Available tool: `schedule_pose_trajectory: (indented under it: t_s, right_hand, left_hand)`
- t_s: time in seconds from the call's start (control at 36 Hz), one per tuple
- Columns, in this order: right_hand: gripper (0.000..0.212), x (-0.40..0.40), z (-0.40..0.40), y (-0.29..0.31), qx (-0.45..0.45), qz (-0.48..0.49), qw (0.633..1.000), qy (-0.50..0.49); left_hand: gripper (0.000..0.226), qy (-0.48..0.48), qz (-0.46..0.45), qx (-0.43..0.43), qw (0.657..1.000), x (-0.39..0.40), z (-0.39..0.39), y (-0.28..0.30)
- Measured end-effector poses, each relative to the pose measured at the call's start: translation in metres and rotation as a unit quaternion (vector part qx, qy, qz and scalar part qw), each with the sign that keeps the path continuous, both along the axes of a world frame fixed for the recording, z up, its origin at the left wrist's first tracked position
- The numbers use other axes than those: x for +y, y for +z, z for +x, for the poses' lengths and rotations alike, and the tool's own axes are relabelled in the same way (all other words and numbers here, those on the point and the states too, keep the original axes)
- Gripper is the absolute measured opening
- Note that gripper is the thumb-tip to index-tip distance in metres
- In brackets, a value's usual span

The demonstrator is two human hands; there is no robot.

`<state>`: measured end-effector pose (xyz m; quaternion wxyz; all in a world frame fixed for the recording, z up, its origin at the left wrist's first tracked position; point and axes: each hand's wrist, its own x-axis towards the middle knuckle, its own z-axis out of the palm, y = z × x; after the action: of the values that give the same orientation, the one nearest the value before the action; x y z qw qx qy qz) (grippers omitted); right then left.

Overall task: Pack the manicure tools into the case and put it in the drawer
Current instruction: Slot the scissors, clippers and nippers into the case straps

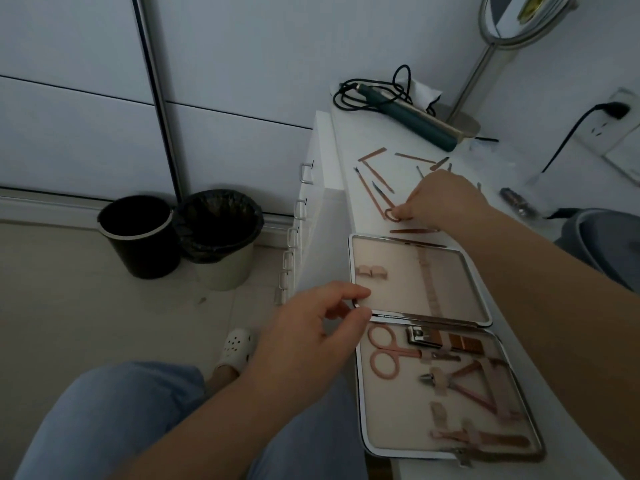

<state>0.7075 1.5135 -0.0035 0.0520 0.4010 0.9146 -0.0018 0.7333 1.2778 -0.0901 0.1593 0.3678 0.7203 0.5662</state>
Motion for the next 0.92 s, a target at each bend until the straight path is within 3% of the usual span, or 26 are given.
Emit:
schedule_pose_trajectory:
  t_s: [0.31,0.42,0.58,0.75,0.78,0.83,0.92]
  right_hand:
    - [0.063,0.001,0.000,0.001,0.029,-0.033,0.999,-0.018]
    - [0.064,0.002,0.009,0.004,0.108,-0.093,0.990,-0.021]
    - [0.022,-0.012,0.040,0.003,0.322,-0.197,0.926,-0.019]
    - [0.024,-0.064,0.087,0.010,0.433,-0.291,0.853,-0.001]
    - [0.025,-0.075,0.097,0.010,0.442,-0.306,0.843,0.011]
    - [0.024,-0.098,0.115,0.010,0.453,-0.329,0.828,0.039]
    - [0.018,-0.124,0.137,0.004,0.470,-0.344,0.810,0.058]
  left_hand:
    - [0.024,0.000,-0.006,-0.014,1.000,-0.001,0.003,0.000]
    - [0.013,-0.005,-0.009,0.006,1.000,-0.002,0.001,0.007]
    - [0.011,0.000,-0.013,-0.027,1.000,-0.002,0.003,0.014]
    - [0.006,0.053,-0.033,0.042,0.997,0.000,-0.001,0.027]
    - [0.014,0.064,-0.024,0.042,0.997,0.001,-0.001,0.033]
    - [0.029,0.064,-0.003,0.007,0.998,0.002,0.001,0.044]
    - [0.023,0.013,0.053,-0.085,0.995,0.004,0.010,0.060]
